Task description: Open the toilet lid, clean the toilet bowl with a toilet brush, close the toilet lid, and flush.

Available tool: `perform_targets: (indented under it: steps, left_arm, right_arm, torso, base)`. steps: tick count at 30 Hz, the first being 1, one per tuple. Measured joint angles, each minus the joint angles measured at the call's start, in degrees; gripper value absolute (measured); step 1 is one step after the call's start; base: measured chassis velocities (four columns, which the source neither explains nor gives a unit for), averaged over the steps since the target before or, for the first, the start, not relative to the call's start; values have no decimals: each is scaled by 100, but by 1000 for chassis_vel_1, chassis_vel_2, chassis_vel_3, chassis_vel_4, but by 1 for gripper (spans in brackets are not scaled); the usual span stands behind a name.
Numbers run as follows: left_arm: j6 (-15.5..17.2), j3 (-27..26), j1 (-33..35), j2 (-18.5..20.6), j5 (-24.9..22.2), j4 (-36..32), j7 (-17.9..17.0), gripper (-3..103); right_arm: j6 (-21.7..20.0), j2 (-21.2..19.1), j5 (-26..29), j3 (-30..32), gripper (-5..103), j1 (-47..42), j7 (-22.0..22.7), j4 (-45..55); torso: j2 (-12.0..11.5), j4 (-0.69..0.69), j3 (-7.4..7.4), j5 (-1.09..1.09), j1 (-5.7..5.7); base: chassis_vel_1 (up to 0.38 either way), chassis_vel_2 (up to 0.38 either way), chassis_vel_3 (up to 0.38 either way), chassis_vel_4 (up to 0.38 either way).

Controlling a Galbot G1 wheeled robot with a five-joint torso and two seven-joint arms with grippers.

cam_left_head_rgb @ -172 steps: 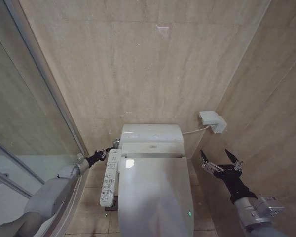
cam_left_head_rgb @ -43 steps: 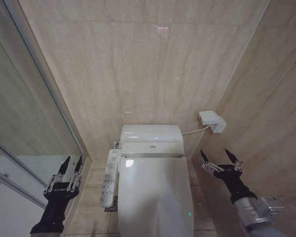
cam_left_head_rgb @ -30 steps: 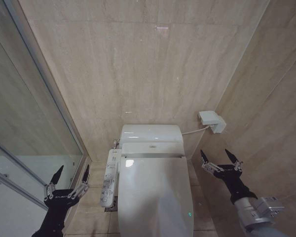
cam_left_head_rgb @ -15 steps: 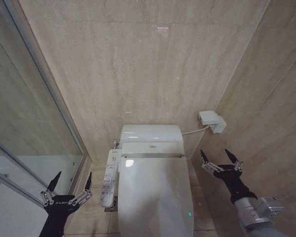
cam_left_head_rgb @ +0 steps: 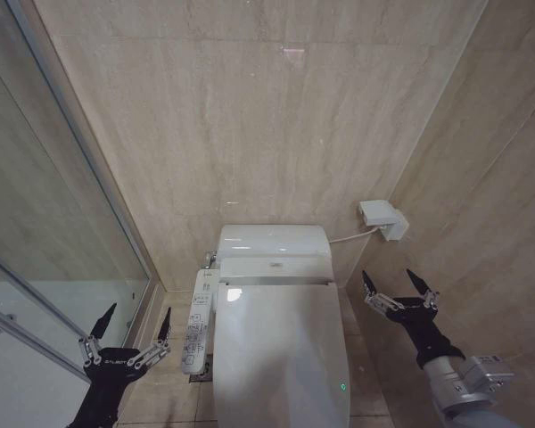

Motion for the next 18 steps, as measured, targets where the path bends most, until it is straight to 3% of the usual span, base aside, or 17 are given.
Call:
perform_targets:
  steps: [18]
  left_arm:
    - [-20,-211,-133,93,-26,0,145,100]
  right_arm:
    - [0,0,0,0,100,0,0,0]
  torso:
    - [0,0,0,0,0]
  base:
    - [0,0,0,0]
